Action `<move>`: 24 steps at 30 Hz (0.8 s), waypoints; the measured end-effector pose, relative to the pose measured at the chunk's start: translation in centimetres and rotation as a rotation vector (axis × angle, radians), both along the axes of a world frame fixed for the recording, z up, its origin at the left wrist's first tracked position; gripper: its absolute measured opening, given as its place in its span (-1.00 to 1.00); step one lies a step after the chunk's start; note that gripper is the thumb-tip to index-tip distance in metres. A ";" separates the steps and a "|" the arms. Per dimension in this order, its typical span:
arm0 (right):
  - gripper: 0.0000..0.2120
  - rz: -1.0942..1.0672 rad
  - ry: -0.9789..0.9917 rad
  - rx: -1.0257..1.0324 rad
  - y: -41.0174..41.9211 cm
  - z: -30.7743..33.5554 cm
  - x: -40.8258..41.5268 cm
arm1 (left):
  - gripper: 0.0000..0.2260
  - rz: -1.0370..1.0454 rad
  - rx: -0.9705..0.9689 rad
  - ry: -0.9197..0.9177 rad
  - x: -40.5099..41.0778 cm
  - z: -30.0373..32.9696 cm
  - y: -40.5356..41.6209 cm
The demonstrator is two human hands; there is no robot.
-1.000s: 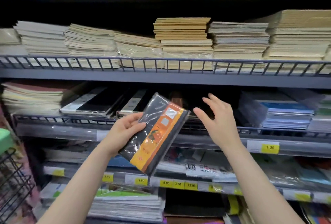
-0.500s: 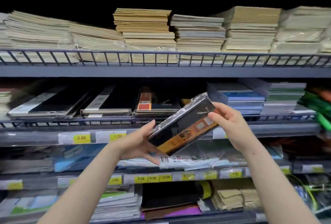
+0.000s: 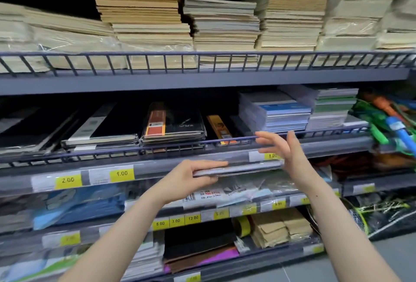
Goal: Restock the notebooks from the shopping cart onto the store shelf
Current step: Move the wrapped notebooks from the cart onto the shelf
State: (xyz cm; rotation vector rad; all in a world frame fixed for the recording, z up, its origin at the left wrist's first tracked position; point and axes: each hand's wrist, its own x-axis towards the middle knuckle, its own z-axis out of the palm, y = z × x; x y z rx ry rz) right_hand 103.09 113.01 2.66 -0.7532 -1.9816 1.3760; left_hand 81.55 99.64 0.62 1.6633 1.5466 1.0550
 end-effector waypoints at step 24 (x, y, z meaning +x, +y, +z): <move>-0.75 -0.212 0.019 0.000 0.8 -1.8 6.9 | -0.67 0.038 0.074 -0.621 5.0 1.1 4.7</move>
